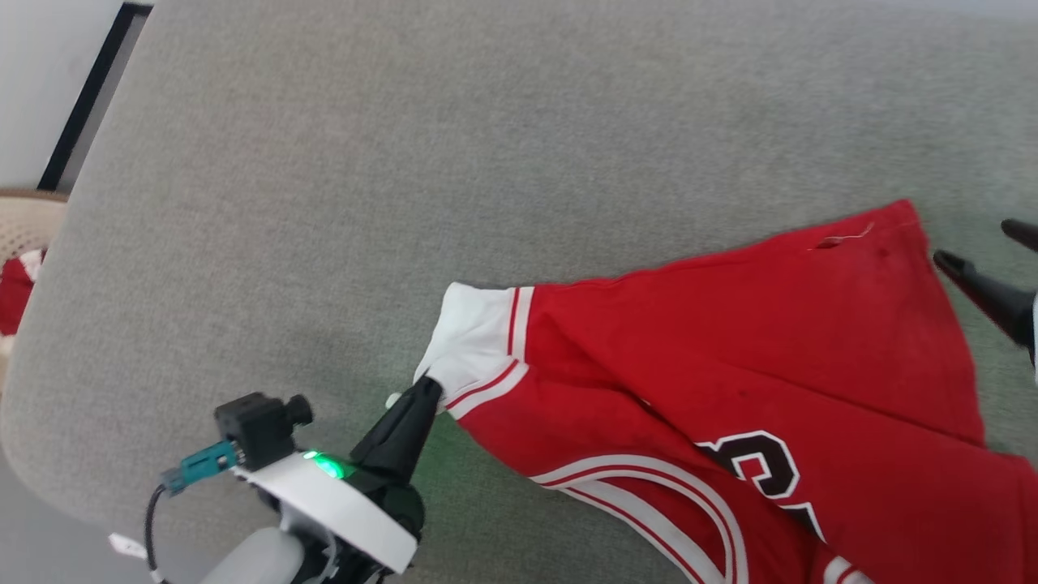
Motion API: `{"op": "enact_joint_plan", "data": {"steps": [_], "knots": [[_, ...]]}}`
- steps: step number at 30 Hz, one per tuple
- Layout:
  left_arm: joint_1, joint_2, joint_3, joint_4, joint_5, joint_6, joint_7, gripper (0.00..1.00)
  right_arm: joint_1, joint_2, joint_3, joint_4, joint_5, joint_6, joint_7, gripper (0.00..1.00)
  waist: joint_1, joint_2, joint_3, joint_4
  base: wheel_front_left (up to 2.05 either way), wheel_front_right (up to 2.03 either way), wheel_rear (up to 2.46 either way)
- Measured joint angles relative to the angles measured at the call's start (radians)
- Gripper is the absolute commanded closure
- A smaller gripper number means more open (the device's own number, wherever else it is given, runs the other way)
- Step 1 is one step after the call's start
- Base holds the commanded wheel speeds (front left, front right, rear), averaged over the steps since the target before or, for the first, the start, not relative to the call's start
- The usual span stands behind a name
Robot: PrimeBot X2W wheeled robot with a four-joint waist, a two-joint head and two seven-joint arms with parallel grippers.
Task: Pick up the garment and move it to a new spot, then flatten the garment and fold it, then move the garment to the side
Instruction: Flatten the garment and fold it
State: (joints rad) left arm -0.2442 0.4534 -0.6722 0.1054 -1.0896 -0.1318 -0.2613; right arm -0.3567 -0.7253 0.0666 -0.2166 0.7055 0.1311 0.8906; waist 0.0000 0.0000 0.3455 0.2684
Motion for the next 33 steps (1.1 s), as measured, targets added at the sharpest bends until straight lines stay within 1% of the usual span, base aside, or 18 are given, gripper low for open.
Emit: {"op": "enact_joint_plan", "data": {"steps": [4,9,11,17,18,19,20,23,27,30,33], "knots": [[-0.032,-0.024,-0.018,0.003,0.010,0.000,0.000,1.00,-0.113,-0.004,0.082,0.148,-0.017,0.000,0.019,0.00,0.0000,0.0000,0.032,0.026,0.00,0.00,0.00],[-0.040,-0.044,-0.015,0.009,0.010,0.000,0.000,1.00,-0.185,-0.010,0.170,0.284,-0.027,0.000,0.024,0.00,0.0000,0.0000,0.064,0.048,0.00,0.00,0.00],[-0.043,-0.054,-0.015,0.011,0.010,0.000,0.000,1.00,-0.210,-0.016,0.225,0.324,-0.017,0.000,0.028,0.00,0.0000,0.0000,0.076,0.054,0.00,0.00,0.00],[-0.061,-0.068,-0.021,0.016,0.010,0.000,0.000,1.00,-0.257,-0.044,0.336,0.346,0.001,-0.004,0.047,0.00,0.0000,0.0001,0.090,0.060,0.00,0.00,0.00],[-0.062,-0.069,-0.023,0.017,0.010,0.000,0.000,1.00,-0.263,-0.050,0.353,0.345,0.007,-0.005,0.049,0.51,0.0000,0.0001,0.091,0.062,0.00,0.00,0.00],[-0.064,-0.070,-0.025,0.018,0.010,0.000,0.000,1.00,-0.270,-0.055,0.367,0.346,0.012,-0.005,0.051,0.69,0.0000,0.0001,0.092,0.063,0.00,0.00,0.00],[-0.066,-0.072,-0.026,0.020,0.010,0.000,0.000,1.00,-0.273,-0.056,0.372,0.353,0.020,-0.005,0.050,1.00,0.0000,0.0001,0.091,0.064,0.00,0.00,0.00],[-0.071,-0.074,-0.028,0.022,0.009,0.000,0.000,1.00,-0.278,-0.051,0.389,0.364,0.029,-0.005,0.041,1.00,0.0000,0.0001,0.089,0.065,0.00,0.00,0.00],[-0.073,-0.076,-0.023,0.030,0.009,0.000,0.000,1.00,-0.279,-0.031,0.397,0.398,0.048,0.000,-0.002,1.00,0.0000,0.0001,0.076,0.064,0.00,0.00,0.00],[-0.067,-0.073,-0.005,0.033,0.009,0.000,0.000,1.00,-0.286,-0.010,0.379,0.437,0.064,0.000,-0.044,1.00,0.0000,0.0001,0.061,0.057,0.00,0.00,0.00],[-0.054,-0.065,0.022,0.052,0.012,0.000,0.000,1.00,-0.296,0.026,0.349,0.468,0.073,0.000,-0.110,1.00,0.0000,0.0000,0.041,0.044,0.00,0.00,0.00]]}}
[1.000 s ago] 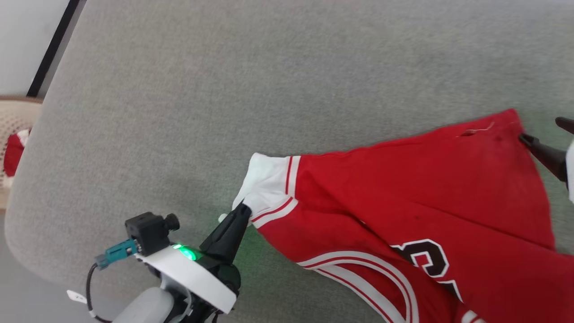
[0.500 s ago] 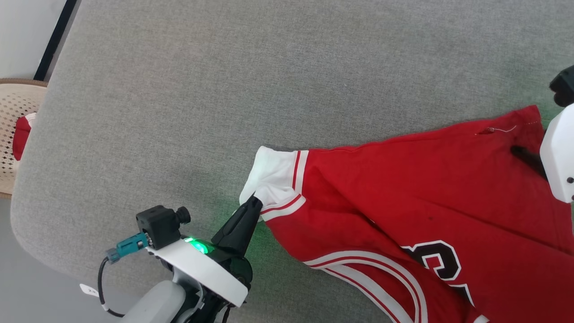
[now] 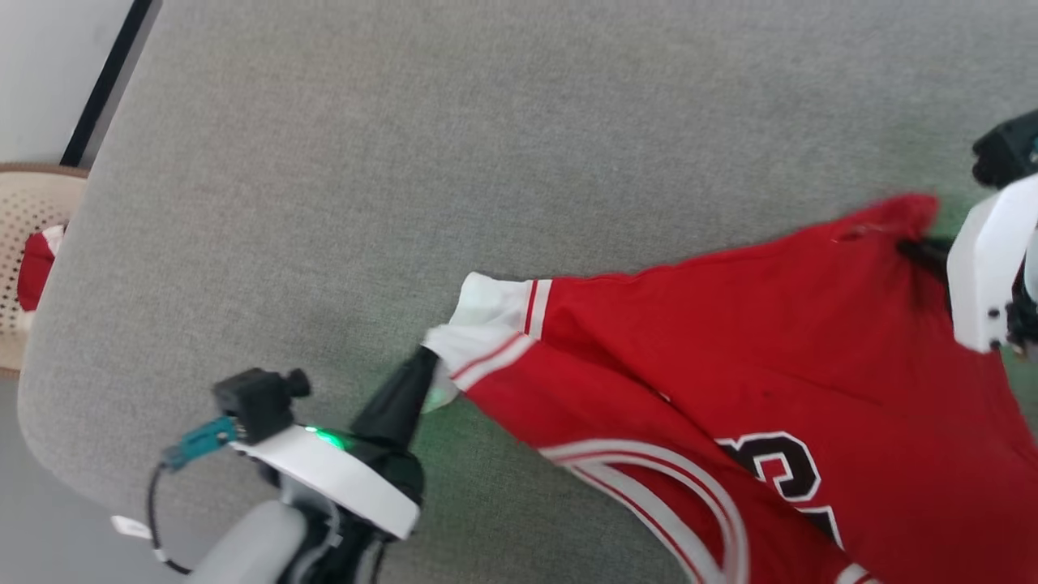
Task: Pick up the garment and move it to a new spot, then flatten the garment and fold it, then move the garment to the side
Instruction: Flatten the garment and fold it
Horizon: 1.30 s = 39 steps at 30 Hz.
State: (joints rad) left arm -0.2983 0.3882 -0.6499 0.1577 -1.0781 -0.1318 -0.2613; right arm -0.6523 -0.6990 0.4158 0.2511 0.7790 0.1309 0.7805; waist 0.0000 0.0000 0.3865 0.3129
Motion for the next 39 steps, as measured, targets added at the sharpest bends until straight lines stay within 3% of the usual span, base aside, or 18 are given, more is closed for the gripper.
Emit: {"op": "enact_joint_plan", "data": {"steps": [6,11,19,20,26,30,34,39], "knots": [[-0.017,0.034,0.042,0.046,0.031,0.000,0.000,1.00,-0.077,0.061,-0.115,0.062,0.009,0.000,-0.163,1.00,0.0000,0.0000,-0.046,-0.043,0.00,0.00,0.00],[-0.172,0.047,0.072,0.092,-0.047,0.000,0.025,1.00,-0.181,0.144,-0.279,0.177,-0.001,0.000,-0.322,1.00,0.0000,0.0000,-0.078,-0.079,0.00,0.00,0.00],[-0.620,-0.016,0.160,0.313,-0.160,0.000,0.100,1.00,-0.448,0.281,-0.456,0.364,-0.062,0.000,-0.499,1.00,0.0000,0.0000,-0.050,-0.127,0.00,0.00,0.00],[-0.755,-0.016,0.205,0.392,-0.172,0.000,0.099,1.00,-0.534,0.316,-0.475,0.399,-0.085,0.000,-0.545,1.00,0.0000,0.0000,-0.032,-0.144,0.00,0.00,0.00],[-1.097,-0.032,0.277,0.582,-0.205,0.000,0.083,1.00,-0.746,0.398,-0.522,0.527,-0.136,0.000,-0.686,1.00,0.0000,0.0000,0.018,-0.207,0.00,0.00,0.00],[-1.244,-0.038,0.295,0.607,-0.222,0.000,0.068,1.00,-0.854,0.417,-0.516,0.583,-0.164,0.000,-0.733,1.00,0.0000,0.0000,0.055,-0.234,0.00,0.00,0.00],[-1.233,-0.043,0.282,0.588,-0.265,0.000,0.077,1.00,-0.865,0.417,-0.486,0.628,-0.171,0.000,-0.745,1.00,-0.0001,0.0000,0.081,-0.247,0.00,0.00,0.00],[-1.021,-0.032,0.238,0.512,-0.314,0.000,0.072,1.00,-0.751,0.396,-0.412,0.645,-0.137,0.000,-0.705,1.00,0.0000,0.0000,0.088,-0.245,0.00,0.00,0.00]]}}
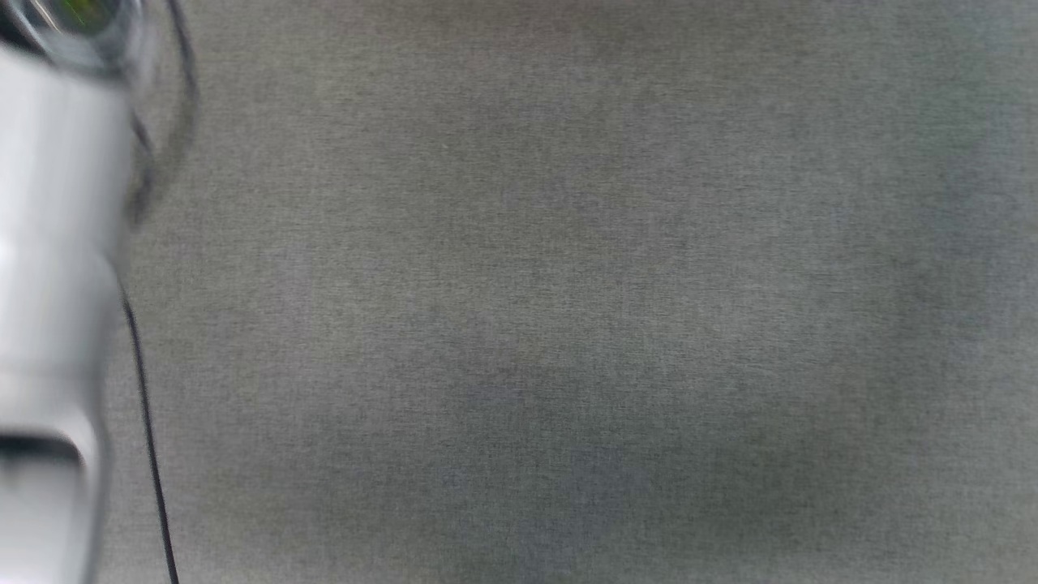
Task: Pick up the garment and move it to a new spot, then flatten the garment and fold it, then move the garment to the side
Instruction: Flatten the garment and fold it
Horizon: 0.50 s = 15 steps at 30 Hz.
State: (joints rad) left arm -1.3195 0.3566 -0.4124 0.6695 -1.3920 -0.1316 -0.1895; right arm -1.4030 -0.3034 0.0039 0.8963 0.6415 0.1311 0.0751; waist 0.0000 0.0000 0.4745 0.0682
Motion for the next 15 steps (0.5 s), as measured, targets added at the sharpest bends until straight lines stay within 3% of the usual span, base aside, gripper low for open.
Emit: {"op": "enact_joint_plan", "data": {"steps": [4,15], "knots": [[0.229,-0.007,0.001,-0.143,-0.103,0.000,-0.020,1.00,0.161,-0.054,0.060,-0.059,0.064,0.000,0.026,1.00,0.0001,0.0000,0.000,0.017,0.00,0.00,0.00],[0.711,0.062,-0.128,-0.427,-0.100,0.000,-0.055,1.00,0.650,-0.191,0.098,-0.346,0.278,0.000,0.147,1.00,0.0000,0.0000,-0.065,0.034,0.00,0.00,0.00]]}}
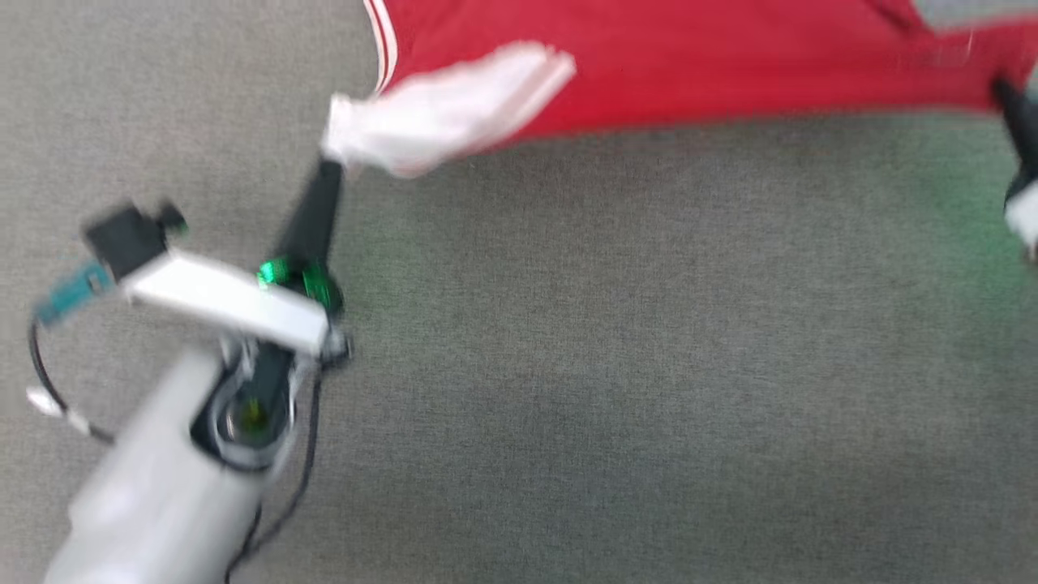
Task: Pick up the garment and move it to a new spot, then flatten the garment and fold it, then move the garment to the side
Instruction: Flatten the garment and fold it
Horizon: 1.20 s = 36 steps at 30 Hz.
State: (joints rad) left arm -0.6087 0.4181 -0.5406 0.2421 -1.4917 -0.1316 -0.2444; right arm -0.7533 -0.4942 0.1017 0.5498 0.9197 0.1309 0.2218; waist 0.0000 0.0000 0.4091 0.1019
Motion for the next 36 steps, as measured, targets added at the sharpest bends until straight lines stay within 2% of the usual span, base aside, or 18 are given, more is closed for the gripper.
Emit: {"op": "enact_joint_plan", "data": {"steps": [7,14,19,25,26,32,36], "knots": [[0.218,0.094,-0.071,-0.131,0.076,0.000,-0.013,1.00,0.266,-0.035,-0.042,-0.169,0.051,0.000,0.057,1.00,0.0000,0.0000,-0.062,0.002,0.00,0.00,0.00],[0.407,0.123,-0.030,-0.269,0.121,0.000,-0.016,1.00,0.537,-0.031,-0.184,-0.365,0.083,0.000,0.106,1.00,0.0000,0.0000,-0.110,0.026,0.00,0.00,0.00],[0.550,0.119,0.027,-0.365,0.156,0.000,-0.016,1.00,0.783,0.050,-0.334,-0.568,0.082,0.000,0.174,1.00,0.0000,0.0001,-0.130,0.043,0.00,0.00,0.00],[0.643,0.129,0.062,-0.438,0.188,0.000,-0.016,1.00,0.954,0.169,-0.451,-0.768,0.031,0.000,0.268,1.00,0.0000,0.0000,-0.141,0.045,0.00,0.00,0.00],[0.643,0.129,0.062,-0.438,0.188,0.000,-0.016,1.00,0.954,0.169,-0.451,-0.768,0.031,0.000,0.268,1.00,0.0000,0.0000,-0.141,0.045,0.00,0.00,0.00],[0.657,0.142,0.088,-0.460,0.196,0.000,-0.016,1.00,0.988,0.271,-0.501,-0.889,-0.018,0.000,0.354,1.00,0.0000,0.0001,-0.153,0.037,0.00,0.00,0.00],[0.583,0.142,0.073,-0.450,0.187,0.000,-0.016,1.00,0.918,0.292,-0.506,-0.892,-0.050,0.000,0.383,1.00,0.0000,0.0000,-0.156,0.030,0.00,0.00,0.00]]}}
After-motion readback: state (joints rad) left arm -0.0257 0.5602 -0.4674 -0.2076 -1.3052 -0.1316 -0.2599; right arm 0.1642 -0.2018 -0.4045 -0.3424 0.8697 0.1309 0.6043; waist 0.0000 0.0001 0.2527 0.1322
